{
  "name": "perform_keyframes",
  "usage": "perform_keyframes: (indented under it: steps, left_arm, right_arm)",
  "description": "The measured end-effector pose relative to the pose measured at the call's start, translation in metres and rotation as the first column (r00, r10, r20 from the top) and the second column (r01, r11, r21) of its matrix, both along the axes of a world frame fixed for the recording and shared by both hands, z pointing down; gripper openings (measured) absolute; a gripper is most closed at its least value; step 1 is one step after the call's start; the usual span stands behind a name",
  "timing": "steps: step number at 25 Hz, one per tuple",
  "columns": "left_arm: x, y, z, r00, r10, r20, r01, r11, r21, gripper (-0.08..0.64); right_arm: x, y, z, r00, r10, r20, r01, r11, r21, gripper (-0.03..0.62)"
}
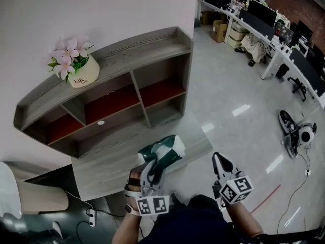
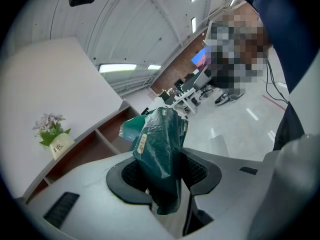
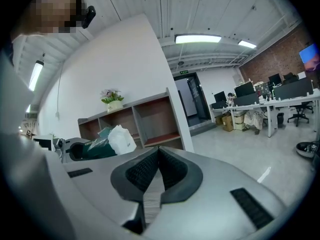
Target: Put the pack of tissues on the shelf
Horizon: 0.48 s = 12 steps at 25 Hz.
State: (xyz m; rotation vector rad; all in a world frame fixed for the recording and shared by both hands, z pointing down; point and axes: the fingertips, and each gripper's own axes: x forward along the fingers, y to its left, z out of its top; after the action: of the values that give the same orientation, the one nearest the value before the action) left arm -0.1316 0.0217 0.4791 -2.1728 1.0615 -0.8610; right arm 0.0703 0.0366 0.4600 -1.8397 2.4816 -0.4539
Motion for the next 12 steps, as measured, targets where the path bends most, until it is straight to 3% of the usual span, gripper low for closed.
perform_keyframes:
  steps: [12]
  left_arm:
    - [0.011, -0.028, 0.005, 0.999, -0.007, 0.034, 0.007, 1.000, 0.009, 0.169]
  right_arm:
    - [0.003, -0.039, 0.016, 0.999, -0.035, 0.028, 0.035, 0.999, -0.014, 0.011]
